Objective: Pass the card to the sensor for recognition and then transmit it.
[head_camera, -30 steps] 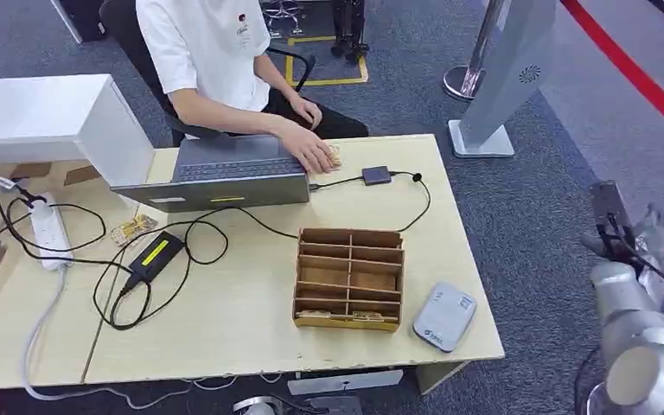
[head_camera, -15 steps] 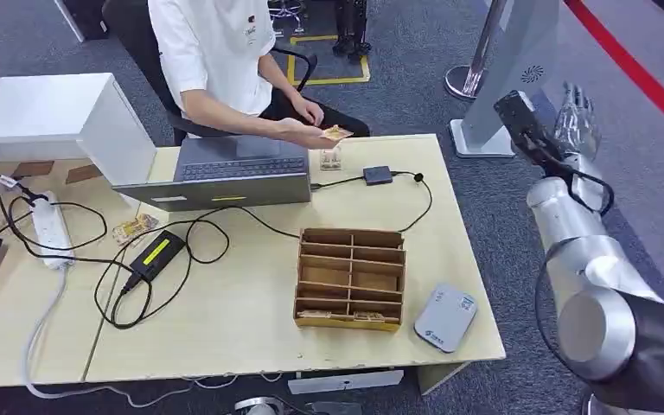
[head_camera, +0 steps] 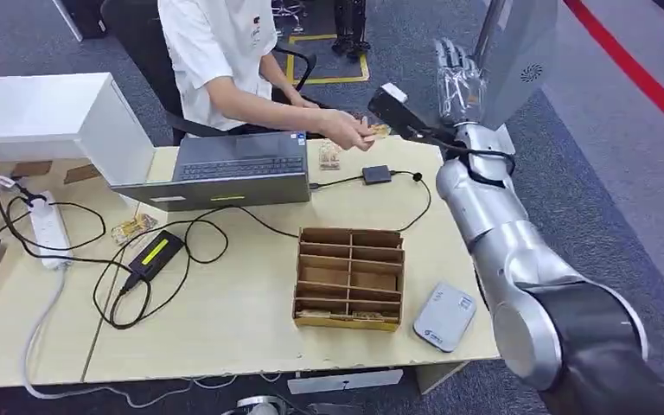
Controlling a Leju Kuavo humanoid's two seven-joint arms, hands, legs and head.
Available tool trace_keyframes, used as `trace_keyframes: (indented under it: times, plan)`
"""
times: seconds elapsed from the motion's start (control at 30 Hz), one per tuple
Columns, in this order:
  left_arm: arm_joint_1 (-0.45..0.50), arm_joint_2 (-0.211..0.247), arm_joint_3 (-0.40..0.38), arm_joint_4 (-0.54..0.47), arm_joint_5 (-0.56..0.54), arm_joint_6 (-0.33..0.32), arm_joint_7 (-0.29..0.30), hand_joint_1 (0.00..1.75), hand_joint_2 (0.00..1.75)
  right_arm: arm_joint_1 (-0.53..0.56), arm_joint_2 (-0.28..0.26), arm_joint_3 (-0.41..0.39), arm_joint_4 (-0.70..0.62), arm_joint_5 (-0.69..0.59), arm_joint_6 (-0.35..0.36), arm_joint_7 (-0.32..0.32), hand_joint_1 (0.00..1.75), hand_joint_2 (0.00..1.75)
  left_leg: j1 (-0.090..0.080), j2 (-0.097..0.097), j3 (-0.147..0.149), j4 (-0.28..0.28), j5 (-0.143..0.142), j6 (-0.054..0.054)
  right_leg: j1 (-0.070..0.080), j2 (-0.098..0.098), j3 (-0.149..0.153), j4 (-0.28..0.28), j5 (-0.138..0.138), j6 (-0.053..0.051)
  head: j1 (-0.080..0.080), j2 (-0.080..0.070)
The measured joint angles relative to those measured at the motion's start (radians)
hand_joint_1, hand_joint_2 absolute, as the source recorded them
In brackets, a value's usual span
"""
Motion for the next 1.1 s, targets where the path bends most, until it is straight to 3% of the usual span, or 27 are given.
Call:
trace_keyframes:
  times: [0.1, 0.2, 0.4, 0.87, 0.9, 1.1]
  plan:
    - [-0.007, -0.001, -0.015, -0.009, 0.013, 0.037, -0.044, 0.0, 1.75, 0.009, 0.028, 0.063, -0.023, -0.022, 0.008, -0.01, 0.0, 1.75, 0.0, 0.002, 0.0, 0.0, 0.0, 0.0, -0.001, 0.001, 0.0, 0.0, 0.0, 0.0, 0.0, 0.0]
    - [-0.022, -0.005, -0.046, -0.03, 0.069, 0.01, -0.022, 0.0, 1.75, 0.023, 0.054, 0.125, -0.048, -0.05, 0.02, -0.013, 0.0, 1.75, 0.0, 0.002, 0.0, 0.0, 0.0, 0.0, -0.001, 0.002, -0.001, 0.0, 0.0, 0.0, 0.0, 0.0]
    - [-0.036, -0.009, -0.101, -0.032, 0.17, -0.024, -0.036, 0.0, 1.75, 0.039, 0.08, 0.237, -0.065, -0.102, 0.017, -0.015, 0.0, 1.75, 0.0, 0.001, 0.0, 0.0, 0.0, 0.0, -0.001, 0.001, -0.001, 0.0, 0.0, 0.0, 0.0, 0.0]
    - [-0.048, -0.012, -0.151, -0.032, 0.22, -0.034, -0.044, 0.0, 1.75, 0.056, 0.081, 0.322, -0.071, -0.155, 0.013, -0.015, 0.0, 1.75, 0.0, 0.001, -0.001, 0.0, 0.0, 0.0, 0.0, 0.001, -0.001, 0.0, 0.0, 0.0, 0.0, 0.0]
    - [-0.05, -0.013, -0.156, -0.032, 0.222, -0.036, -0.044, 0.0, 1.75, 0.057, 0.081, 0.323, -0.071, -0.158, 0.013, -0.015, 1.75, 1.75, 0.0, 0.001, -0.001, 0.0, 0.0, 0.0, 0.0, 0.001, -0.001, 0.0, 0.0, 0.0, 0.0, 0.0]
    - [-0.054, -0.014, -0.18, -0.032, 0.232, -0.042, -0.046, 0.0, 1.75, 0.063, 0.081, 0.335, -0.079, -0.185, 0.017, -0.024, 1.75, 1.75, 0.0, 0.001, -0.001, 0.0, 0.0, 0.0, 0.0, 0.001, -0.002, 0.0, 0.0, 0.0, 0.0, 0.0]
